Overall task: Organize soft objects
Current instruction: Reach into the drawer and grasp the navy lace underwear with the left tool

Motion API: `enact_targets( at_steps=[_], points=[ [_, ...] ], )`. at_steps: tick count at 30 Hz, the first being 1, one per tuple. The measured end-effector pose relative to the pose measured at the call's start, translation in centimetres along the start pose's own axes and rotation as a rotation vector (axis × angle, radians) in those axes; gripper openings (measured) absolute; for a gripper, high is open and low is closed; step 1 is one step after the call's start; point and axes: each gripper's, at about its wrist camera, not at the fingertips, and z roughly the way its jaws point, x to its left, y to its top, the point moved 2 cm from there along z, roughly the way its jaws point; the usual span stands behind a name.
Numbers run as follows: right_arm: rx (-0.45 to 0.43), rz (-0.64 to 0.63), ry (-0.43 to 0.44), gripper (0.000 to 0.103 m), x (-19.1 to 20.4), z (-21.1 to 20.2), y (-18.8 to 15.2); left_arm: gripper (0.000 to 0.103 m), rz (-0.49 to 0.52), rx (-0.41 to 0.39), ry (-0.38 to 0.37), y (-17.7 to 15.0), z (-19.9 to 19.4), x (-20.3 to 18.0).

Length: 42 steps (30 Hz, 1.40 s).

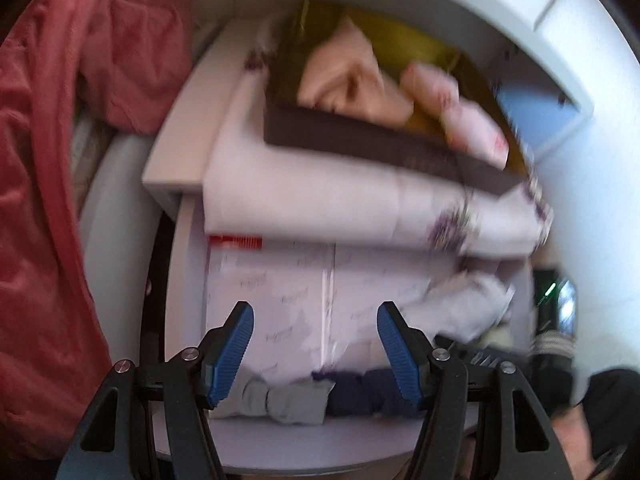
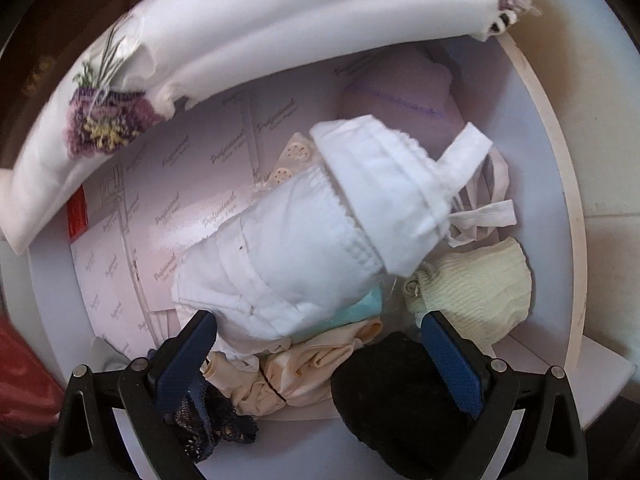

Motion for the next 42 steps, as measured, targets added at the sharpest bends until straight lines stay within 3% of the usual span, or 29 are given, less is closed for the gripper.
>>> enact_targets(
  at_steps=[8,15,18,20,24,26,28,37,40,42],
  points=[
    [-0.022,0.029,0.001,0.103,-2.1,-1.4,0.4,0.064,0.125,0.168,0.011,-2.8,4.4,-1.3],
    [-0.026,0.046,0.007,0.103,-3.1,-2.0,0.8,0.064,0.309,0.282,-0.168,-4.8,6.1,-5.7],
    [-0.026,0.047,0.006,0.103,-3.5,-2.2,1.1,0.064,0.399,0.308,-0.172,-5.7,6.9,-7.4],
    [-0.026,0.047,0.007,0.103,-3.8,-2.5,1.3,0.064,0.405,0.333,-0.185,-6.0,7.5,-7.8],
    [-0.027,0.045,0.005,0.103,-3.6,-2.3,1.2,0.064,0.398,0.383,-0.177,-6.3,9.3,-7.9],
    [-0.027,0.046,0.004,0.103,-3.3,-2.0,1.1,0.052,0.383,0.408,-0.161,-6.1,10.1,-7.5],
    [-0.028,0.047,0.004,0.103,-3.3,-2.0,1.0,0.052,0.345,0.425,-0.148,-5.9,11.0,-6.9],
    [-0.030,0.041,-0.001,0.103,-2.7,-1.9,0.7,0.051,0.094,0.256,-0.077,-1.3,9.8,-2.4],
    [-0.031,0.040,-0.002,0.103,-2.6,-1.9,0.6,0.050,0.003,0.241,-0.138,-0.7,9.1,-1.4],
    [-0.033,0.043,0.000,0.103,-2.4,-1.9,0.7,0.051,0.006,0.221,-0.150,-0.5,8.5,-1.5]
  ],
)
